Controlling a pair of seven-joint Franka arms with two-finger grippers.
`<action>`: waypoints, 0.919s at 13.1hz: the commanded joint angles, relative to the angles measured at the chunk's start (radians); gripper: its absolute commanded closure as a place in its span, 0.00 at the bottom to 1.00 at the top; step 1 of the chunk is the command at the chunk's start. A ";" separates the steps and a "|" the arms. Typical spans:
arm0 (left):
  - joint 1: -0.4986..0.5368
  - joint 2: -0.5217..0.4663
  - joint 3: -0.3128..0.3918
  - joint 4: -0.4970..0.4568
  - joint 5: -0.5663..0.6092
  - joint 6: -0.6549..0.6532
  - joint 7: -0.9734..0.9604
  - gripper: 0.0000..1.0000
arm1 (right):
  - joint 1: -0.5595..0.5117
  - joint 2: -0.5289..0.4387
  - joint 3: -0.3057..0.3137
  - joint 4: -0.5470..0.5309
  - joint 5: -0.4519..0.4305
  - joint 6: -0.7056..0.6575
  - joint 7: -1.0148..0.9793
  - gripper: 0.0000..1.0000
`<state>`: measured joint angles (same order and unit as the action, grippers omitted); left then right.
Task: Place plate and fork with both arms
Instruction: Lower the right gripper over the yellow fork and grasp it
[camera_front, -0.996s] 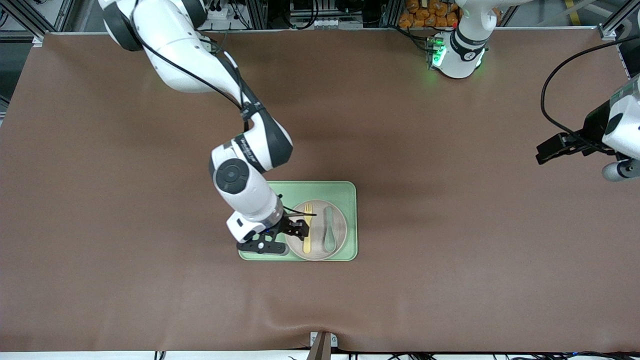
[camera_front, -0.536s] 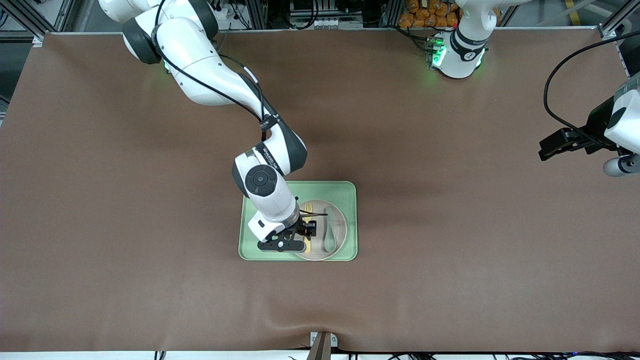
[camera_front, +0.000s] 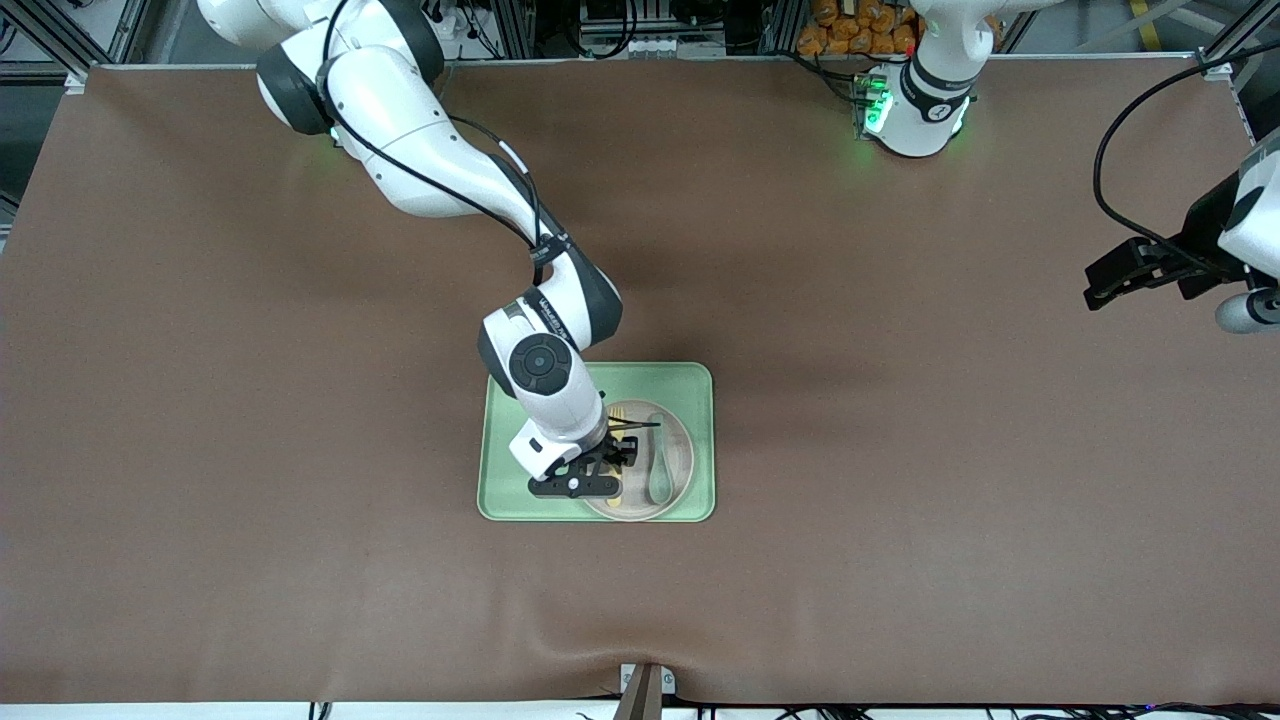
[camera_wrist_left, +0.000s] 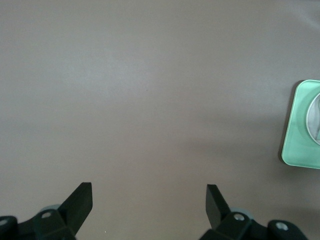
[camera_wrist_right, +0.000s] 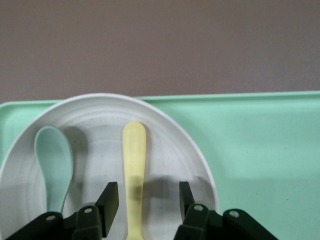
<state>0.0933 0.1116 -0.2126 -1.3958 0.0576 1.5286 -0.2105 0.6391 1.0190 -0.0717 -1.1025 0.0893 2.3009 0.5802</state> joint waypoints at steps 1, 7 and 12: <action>-0.044 -0.052 0.043 -0.052 -0.001 0.012 0.046 0.00 | 0.016 0.024 -0.007 0.041 -0.017 -0.012 0.024 0.46; -0.083 -0.092 0.107 -0.104 -0.001 0.013 0.074 0.00 | 0.025 0.027 -0.007 0.038 -0.019 -0.020 0.023 0.50; -0.083 -0.096 0.107 -0.108 -0.001 0.004 0.075 0.00 | 0.025 0.029 -0.007 0.038 -0.016 -0.037 0.026 0.55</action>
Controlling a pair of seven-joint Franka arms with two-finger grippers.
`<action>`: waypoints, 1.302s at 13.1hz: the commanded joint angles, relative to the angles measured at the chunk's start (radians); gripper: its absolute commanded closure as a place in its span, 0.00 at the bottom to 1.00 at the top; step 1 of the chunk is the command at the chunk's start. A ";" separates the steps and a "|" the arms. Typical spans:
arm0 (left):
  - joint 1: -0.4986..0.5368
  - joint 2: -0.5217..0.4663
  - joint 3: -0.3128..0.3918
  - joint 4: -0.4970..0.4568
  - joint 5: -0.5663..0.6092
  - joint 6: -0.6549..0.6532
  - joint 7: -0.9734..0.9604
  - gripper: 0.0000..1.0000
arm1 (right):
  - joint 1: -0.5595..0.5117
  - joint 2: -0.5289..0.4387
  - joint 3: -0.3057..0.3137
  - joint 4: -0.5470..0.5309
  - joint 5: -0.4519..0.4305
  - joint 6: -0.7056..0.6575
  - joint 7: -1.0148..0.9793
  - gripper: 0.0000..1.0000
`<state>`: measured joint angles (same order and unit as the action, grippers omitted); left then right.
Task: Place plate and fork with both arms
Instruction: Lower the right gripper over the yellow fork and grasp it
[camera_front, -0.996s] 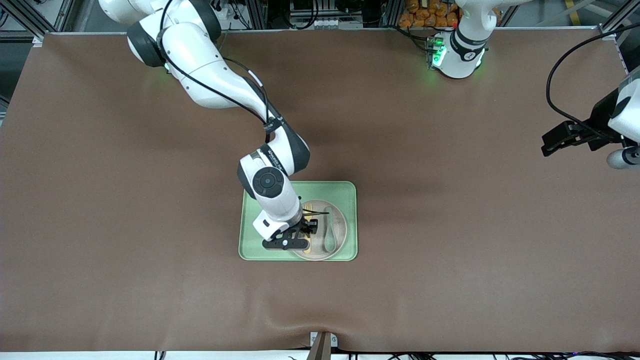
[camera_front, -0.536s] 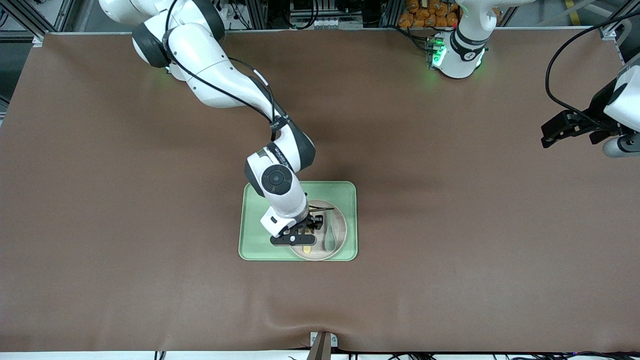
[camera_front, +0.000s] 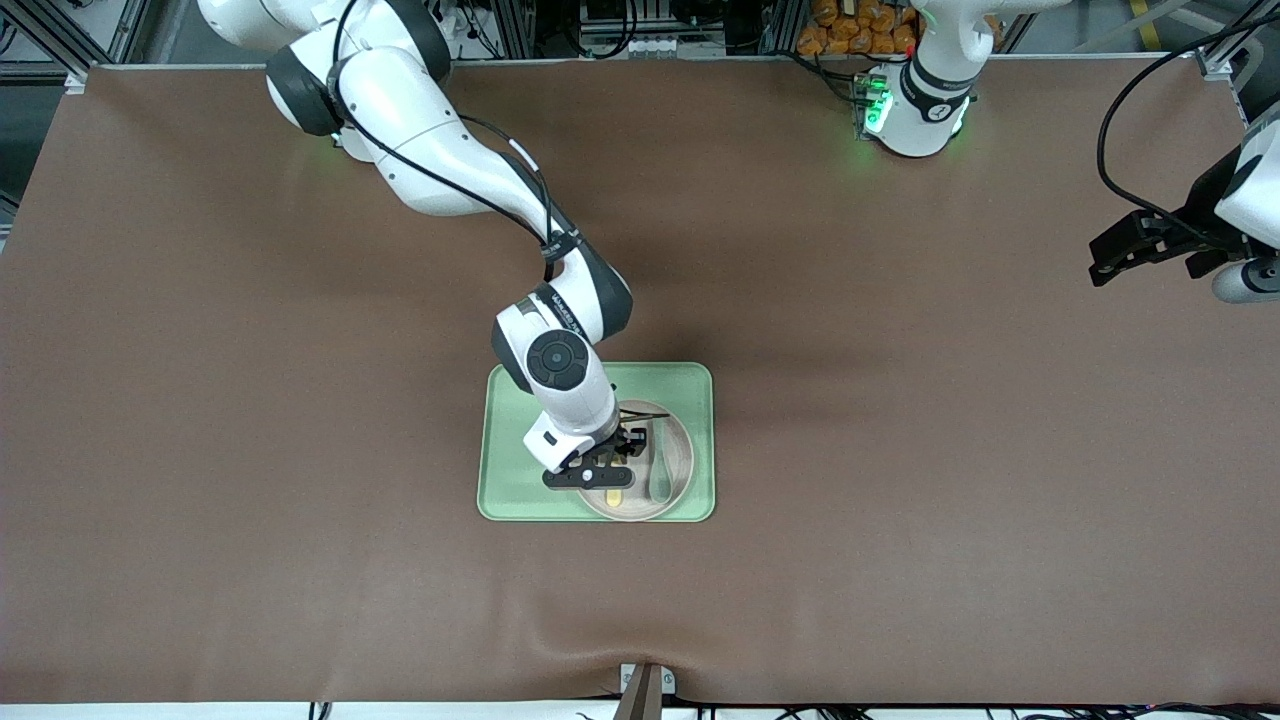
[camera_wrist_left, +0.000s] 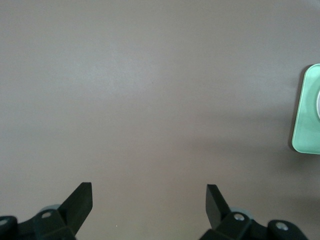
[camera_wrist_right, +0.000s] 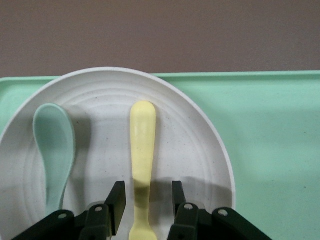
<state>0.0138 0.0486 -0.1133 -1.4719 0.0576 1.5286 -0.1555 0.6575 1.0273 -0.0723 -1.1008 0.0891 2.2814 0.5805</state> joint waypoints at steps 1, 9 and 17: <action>-0.003 -0.036 0.007 -0.034 -0.001 0.001 0.021 0.00 | 0.010 0.020 -0.006 0.036 -0.016 -0.017 0.035 0.55; 0.018 -0.046 0.012 -0.027 -0.002 -0.010 0.022 0.00 | 0.013 0.030 -0.006 0.038 -0.017 -0.026 0.045 0.82; 0.043 -0.061 0.012 -0.030 -0.004 -0.011 0.022 0.00 | -0.015 -0.007 0.023 0.052 0.013 -0.095 0.050 0.97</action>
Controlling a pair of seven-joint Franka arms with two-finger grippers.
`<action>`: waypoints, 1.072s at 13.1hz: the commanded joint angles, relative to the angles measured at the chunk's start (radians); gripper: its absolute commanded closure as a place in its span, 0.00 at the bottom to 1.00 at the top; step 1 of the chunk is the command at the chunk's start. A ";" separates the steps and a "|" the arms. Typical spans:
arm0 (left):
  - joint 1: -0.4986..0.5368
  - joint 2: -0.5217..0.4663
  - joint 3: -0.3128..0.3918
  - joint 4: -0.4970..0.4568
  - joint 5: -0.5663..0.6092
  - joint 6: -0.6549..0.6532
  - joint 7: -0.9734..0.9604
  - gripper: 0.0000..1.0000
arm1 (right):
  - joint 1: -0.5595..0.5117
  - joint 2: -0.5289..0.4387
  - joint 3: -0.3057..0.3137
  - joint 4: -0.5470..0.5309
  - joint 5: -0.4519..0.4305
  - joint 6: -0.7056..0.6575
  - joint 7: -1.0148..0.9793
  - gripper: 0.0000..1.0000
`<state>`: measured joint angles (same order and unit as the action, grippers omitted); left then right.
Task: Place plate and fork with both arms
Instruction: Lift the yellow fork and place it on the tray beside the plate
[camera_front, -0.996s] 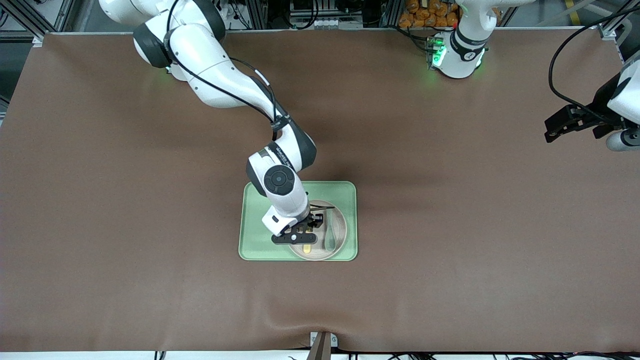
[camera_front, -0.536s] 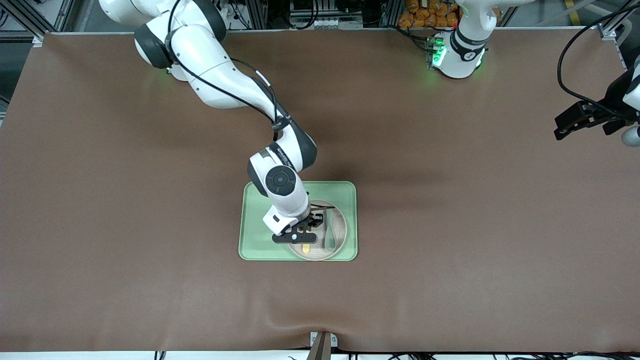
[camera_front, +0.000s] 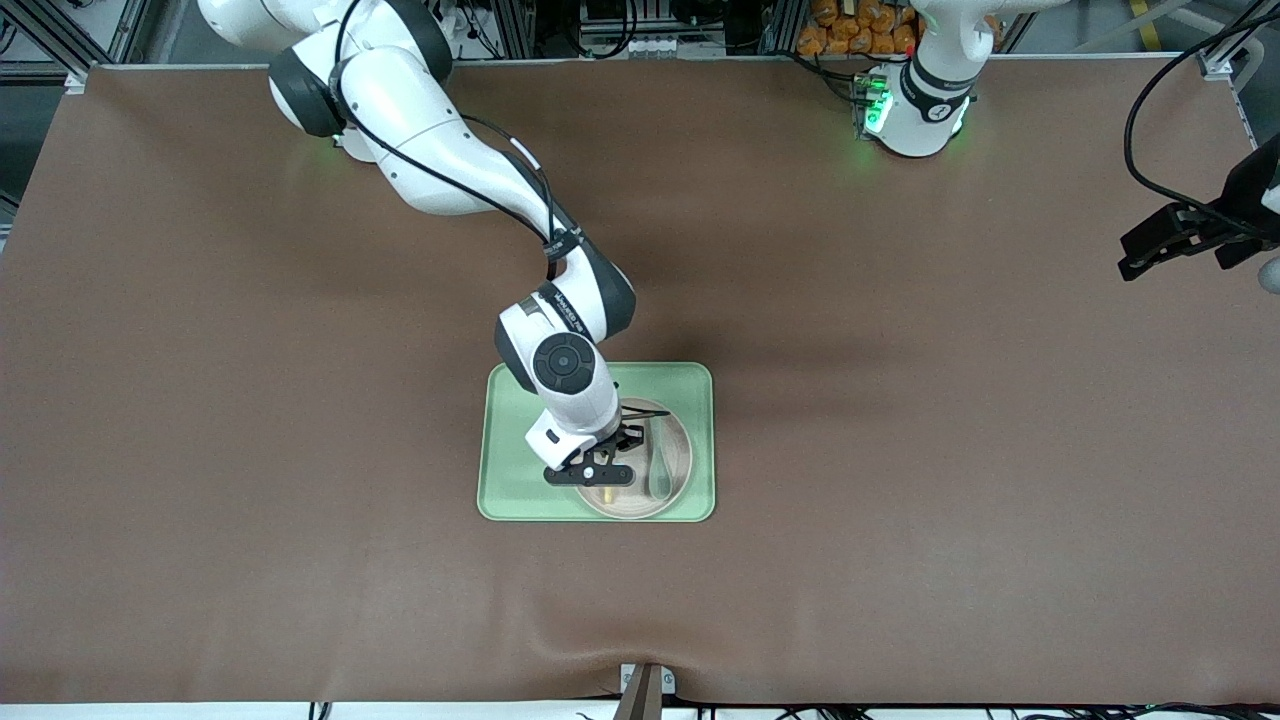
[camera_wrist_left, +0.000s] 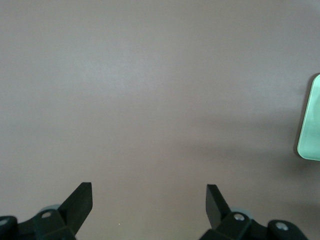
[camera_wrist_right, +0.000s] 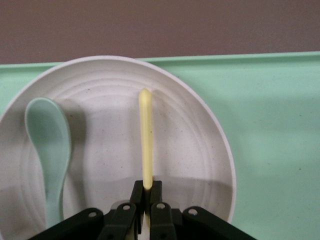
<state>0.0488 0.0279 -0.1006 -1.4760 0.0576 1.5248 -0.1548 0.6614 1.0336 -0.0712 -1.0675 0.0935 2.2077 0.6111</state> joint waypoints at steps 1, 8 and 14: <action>0.008 -0.040 0.001 -0.026 -0.004 -0.008 0.021 0.00 | -0.035 -0.024 0.024 0.018 0.043 -0.022 0.018 0.98; 0.008 -0.040 -0.001 -0.030 -0.004 -0.014 0.021 0.00 | -0.339 -0.125 0.234 -0.056 0.109 -0.089 -0.163 0.98; 0.008 -0.042 -0.001 -0.030 -0.004 -0.020 0.021 0.00 | -0.569 -0.208 0.465 -0.402 0.052 0.160 -0.246 0.97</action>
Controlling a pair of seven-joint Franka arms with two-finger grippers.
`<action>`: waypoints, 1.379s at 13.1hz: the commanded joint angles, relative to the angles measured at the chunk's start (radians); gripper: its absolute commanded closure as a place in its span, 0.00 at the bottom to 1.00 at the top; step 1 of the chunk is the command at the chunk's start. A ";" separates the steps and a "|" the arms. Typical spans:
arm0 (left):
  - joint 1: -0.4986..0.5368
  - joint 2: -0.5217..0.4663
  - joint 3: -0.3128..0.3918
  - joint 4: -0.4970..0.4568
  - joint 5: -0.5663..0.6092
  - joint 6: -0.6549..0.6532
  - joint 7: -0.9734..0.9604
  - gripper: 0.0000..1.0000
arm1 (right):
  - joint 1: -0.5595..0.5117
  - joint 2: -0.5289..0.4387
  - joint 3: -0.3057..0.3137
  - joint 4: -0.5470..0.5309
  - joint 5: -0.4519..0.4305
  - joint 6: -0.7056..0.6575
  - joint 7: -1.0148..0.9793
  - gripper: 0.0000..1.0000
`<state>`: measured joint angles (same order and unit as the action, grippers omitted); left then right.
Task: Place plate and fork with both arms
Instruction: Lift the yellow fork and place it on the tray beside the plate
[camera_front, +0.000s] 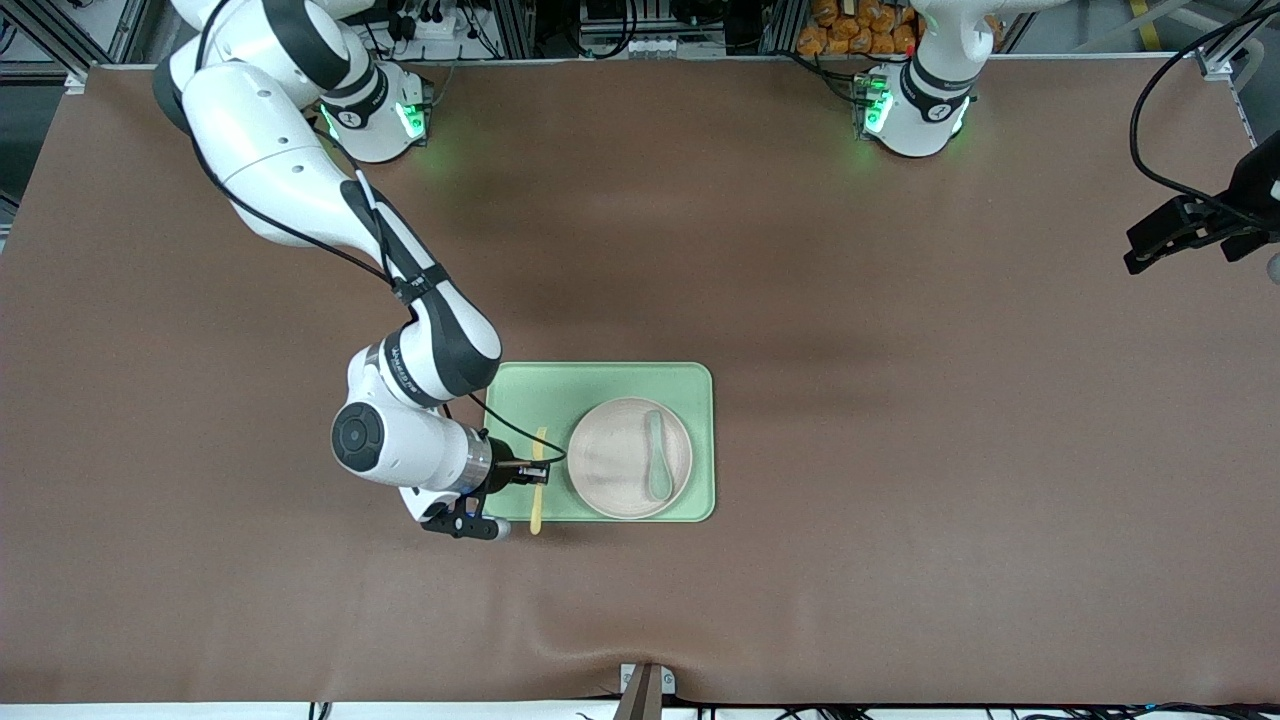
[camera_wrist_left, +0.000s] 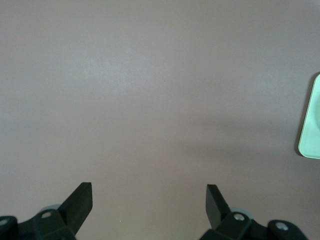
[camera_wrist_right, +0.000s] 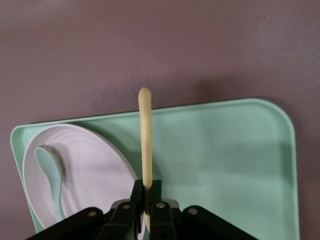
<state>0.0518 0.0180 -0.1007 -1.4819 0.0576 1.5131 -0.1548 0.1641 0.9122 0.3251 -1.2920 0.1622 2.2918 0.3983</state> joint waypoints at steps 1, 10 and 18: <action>0.005 -0.032 -0.001 -0.025 -0.004 -0.010 0.021 0.00 | -0.093 -0.104 0.087 -0.209 -0.016 0.083 -0.048 0.97; 0.003 -0.033 -0.010 -0.021 -0.004 -0.027 0.021 0.00 | -0.180 -0.145 0.141 -0.392 -0.007 0.236 -0.150 0.97; 0.003 -0.033 -0.011 -0.021 -0.004 -0.028 0.021 0.00 | -0.179 -0.136 0.157 -0.435 -0.006 0.330 -0.144 0.28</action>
<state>0.0505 0.0137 -0.1086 -1.4819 0.0576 1.4915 -0.1548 0.0049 0.8069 0.4678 -1.6886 0.1542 2.6012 0.2633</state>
